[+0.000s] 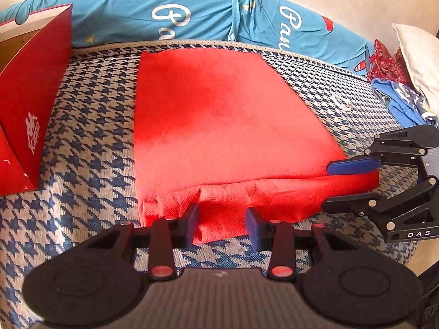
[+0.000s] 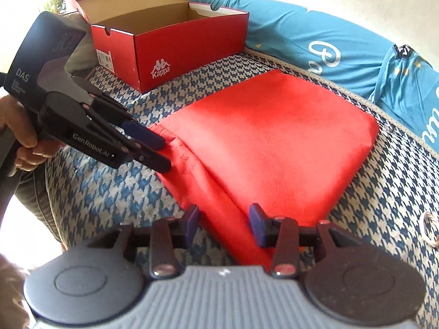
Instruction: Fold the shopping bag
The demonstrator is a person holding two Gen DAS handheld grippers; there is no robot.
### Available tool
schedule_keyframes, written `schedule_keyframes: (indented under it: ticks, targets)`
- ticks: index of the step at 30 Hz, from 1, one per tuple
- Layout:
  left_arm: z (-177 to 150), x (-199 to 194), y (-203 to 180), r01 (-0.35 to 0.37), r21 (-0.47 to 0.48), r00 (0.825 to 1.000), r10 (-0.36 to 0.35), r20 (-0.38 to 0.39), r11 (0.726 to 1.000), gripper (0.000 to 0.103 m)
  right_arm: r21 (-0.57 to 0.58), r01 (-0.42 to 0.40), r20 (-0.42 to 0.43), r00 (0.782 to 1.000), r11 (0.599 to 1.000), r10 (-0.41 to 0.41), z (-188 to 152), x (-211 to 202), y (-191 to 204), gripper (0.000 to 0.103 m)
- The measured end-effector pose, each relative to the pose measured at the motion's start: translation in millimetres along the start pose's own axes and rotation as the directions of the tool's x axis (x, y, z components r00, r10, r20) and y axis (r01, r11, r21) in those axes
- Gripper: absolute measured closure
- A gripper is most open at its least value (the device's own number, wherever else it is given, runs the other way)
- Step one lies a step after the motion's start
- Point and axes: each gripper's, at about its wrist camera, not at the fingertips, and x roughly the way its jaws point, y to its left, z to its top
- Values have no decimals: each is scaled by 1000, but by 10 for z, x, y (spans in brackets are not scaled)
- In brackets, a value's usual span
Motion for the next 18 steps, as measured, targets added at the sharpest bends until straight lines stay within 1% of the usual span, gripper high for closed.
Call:
schedule_keyframes:
  ticks: [3, 6, 8, 12, 16, 18]
  targets:
    - [-6, -8, -3, 1, 0, 1000, -1, 3, 1000, 66, -1, 2, 7, 1000, 1000, -2, -35, -33, -50, 64]
    - [-9, -11, -1, 2, -3, 1000, -2, 6, 1000, 66, -5, 3, 9, 1000, 1000, -3, -67, -52, -82, 65]
    - [-12, -10, 2, 2, -4, 1000, -2, 7, 1000, 66, -26, 6, 15, 1000, 1000, -5, -77, -66, -85, 65]
    - [-17, -9, 7, 2, -4, 1000, -2, 10, 1000, 66, -24, 0, 17, 1000, 1000, 0, -108, -92, -129, 62]
    - [-20, -9, 5, 1, -5, 1000, -1, 12, 1000, 66, 2, -11, 10, 1000, 1000, 11, -128, -92, -169, 65]
    - [-19, -17, -11, -1, -6, 1000, 1, 13, 1000, 66, 26, -18, -2, 1000, 1000, 18, -126, -87, -192, 70]
